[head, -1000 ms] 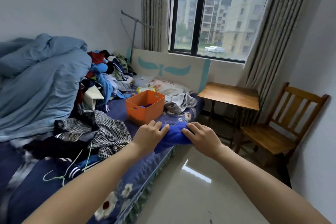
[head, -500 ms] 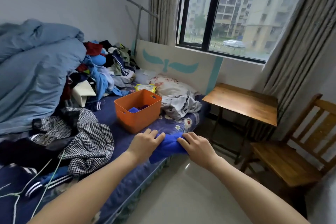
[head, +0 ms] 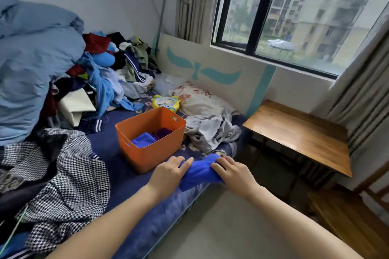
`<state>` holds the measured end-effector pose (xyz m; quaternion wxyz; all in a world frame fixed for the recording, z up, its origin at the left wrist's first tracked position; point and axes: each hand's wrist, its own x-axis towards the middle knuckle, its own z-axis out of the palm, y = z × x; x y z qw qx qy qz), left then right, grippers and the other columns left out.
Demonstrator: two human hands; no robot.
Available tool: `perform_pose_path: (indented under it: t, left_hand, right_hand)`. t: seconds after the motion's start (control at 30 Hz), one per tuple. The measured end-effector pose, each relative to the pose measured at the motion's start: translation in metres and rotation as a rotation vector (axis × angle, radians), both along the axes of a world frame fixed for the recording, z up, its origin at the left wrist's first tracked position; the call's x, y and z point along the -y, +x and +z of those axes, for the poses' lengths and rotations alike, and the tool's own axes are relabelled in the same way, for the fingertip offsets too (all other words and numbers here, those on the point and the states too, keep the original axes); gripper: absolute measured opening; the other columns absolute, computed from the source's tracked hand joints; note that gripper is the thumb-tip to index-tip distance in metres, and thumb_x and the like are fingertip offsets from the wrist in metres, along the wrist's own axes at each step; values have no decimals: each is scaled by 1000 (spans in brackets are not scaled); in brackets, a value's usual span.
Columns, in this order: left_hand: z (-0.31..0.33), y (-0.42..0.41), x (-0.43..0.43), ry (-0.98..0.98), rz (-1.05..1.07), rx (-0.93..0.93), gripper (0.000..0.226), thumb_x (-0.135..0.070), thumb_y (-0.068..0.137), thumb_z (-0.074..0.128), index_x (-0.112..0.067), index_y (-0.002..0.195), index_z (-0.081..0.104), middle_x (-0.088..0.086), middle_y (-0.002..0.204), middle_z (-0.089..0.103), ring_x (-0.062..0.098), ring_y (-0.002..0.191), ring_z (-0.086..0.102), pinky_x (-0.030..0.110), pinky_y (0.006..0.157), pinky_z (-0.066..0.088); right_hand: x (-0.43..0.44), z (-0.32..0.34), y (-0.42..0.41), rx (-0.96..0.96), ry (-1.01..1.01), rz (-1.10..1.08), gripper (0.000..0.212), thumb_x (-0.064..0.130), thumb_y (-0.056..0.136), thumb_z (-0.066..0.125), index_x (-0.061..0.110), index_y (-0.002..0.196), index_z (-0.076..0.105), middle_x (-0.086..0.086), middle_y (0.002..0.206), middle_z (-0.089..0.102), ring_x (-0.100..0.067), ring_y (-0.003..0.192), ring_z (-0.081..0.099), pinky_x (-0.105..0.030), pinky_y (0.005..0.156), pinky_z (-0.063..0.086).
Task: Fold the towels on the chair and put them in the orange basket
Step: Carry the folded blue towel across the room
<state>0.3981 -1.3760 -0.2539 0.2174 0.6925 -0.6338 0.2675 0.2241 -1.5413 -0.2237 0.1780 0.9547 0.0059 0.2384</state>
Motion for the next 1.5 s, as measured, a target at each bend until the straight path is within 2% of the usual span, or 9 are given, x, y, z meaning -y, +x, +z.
perform_pose_path:
  t: [0.13, 0.27, 0.4, 0.5, 0.63, 1.0, 1.2, 1.37, 1.5]
  left_hand:
    - [-36, 8, 49, 87, -28, 11, 52, -12, 65, 36, -16, 115, 47, 4, 83, 68, 17, 64, 65, 19, 40, 47]
    - [-64, 15, 97, 169, -65, 0, 58, -7, 53, 54, -16, 111, 47, 3, 78, 67, 16, 59, 64, 20, 38, 46]
    - [-69, 12, 145, 231, -18, -12, 43, -13, 64, 45, -17, 107, 46, 1, 74, 67, 15, 55, 62, 19, 36, 44]
    - [-67, 11, 179, 326, 52, -66, 60, -13, 53, 71, -17, 107, 46, 1, 75, 66, 15, 55, 61, 19, 37, 44]
    - [-69, 9, 213, 390, 221, -204, 81, -13, 39, 87, -18, 108, 46, 0, 78, 66, 16, 60, 61, 21, 39, 46]
    - [-73, 32, 229, 231, 605, -505, 84, 2, 34, 83, -23, 107, 51, -9, 89, 65, 9, 80, 57, 19, 37, 45]
    - [-73, 96, 230, 131, 694, -493, 87, 10, 31, 78, -21, 108, 53, -4, 92, 66, 8, 89, 44, 21, 42, 50]
    - [-72, 166, 245, 67, 691, -487, 90, 6, 28, 82, -19, 109, 53, -3, 94, 66, 9, 92, 45, 20, 45, 50]
    - [-68, 221, 262, 22, 693, -486, 84, 4, 26, 82, -16, 105, 61, -1, 92, 67, 9, 92, 46, 22, 41, 48]
  right_hand:
    - [42, -31, 2, -13, 29, -28, 30, 17, 66, 55, 18, 95, 47, 0, 79, 64, -19, 67, 62, -22, 41, 43]
    - [92, -56, 5, -73, 66, -61, 31, 19, 66, 58, 18, 95, 47, 1, 82, 64, -18, 69, 62, -22, 41, 43]
    - [149, -69, 11, -136, 113, -30, 34, 21, 65, 58, 19, 97, 46, 1, 83, 65, -18, 69, 63, -21, 41, 43]
    - [194, -70, 23, -188, 140, 0, 33, 29, 68, 43, 20, 99, 46, 1, 85, 65, -18, 70, 64, -20, 41, 44]
    - [244, -70, 43, -245, 177, 109, 54, 28, 56, 77, 19, 102, 49, -1, 89, 65, -20, 76, 65, -23, 43, 49]
    - [290, -83, 139, -290, 245, 376, 62, 26, 46, 82, 21, 102, 56, 3, 93, 66, -15, 76, 64, -20, 44, 44]
    - [299, -81, 225, -322, 296, 449, 43, 24, 63, 42, 19, 106, 46, -2, 93, 65, -23, 78, 64, -25, 47, 50]
    - [317, -60, 305, -277, 204, 557, 42, 25, 62, 45, 20, 104, 47, 0, 93, 66, -20, 79, 65, -22, 45, 46]
    - [333, -49, 363, -287, 194, 575, 55, 24, 52, 71, 20, 102, 48, 1, 93, 66, -19, 79, 64, -21, 44, 41]
